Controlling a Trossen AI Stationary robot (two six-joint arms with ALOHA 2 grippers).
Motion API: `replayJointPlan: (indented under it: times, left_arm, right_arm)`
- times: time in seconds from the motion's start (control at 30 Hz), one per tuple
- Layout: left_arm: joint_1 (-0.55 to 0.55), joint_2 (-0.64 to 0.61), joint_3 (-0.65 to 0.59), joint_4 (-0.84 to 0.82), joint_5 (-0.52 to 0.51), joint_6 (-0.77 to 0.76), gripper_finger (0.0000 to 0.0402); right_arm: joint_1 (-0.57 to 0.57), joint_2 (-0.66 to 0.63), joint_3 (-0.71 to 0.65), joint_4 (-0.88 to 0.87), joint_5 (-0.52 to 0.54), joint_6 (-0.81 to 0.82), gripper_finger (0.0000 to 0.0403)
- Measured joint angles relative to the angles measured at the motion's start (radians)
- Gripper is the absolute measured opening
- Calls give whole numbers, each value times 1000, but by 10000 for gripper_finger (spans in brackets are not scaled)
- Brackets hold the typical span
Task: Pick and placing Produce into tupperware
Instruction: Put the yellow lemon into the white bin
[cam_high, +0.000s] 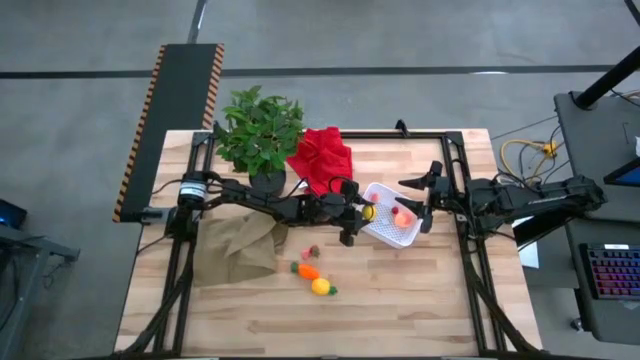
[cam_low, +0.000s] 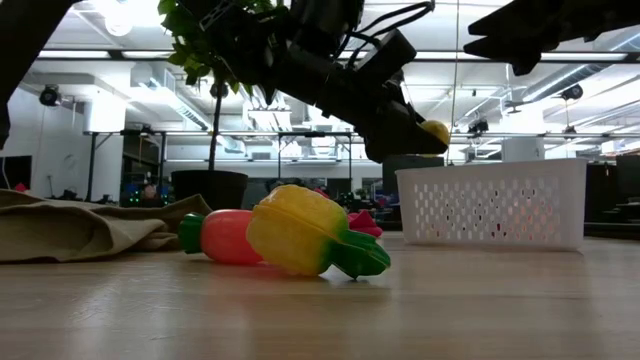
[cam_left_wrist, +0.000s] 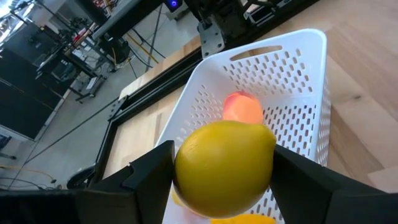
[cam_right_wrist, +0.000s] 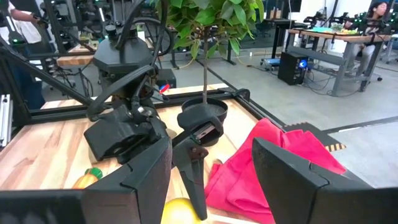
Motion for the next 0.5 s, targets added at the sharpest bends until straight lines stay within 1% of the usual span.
replayJointPlan:
  times: [0.13,0.27,0.5]
  left_arm:
    - [0,0,0,-4,1,-5,227]
    - [2,0,0,-7,2,-42,227]
    - [4,0,0,-8,2,-46,227]
  right_arm:
    - [0,0,0,0,0,-2,215]
    - [0,0,0,0,-4,-2,215]
    - [0,0,0,-2,-5,-1,215]
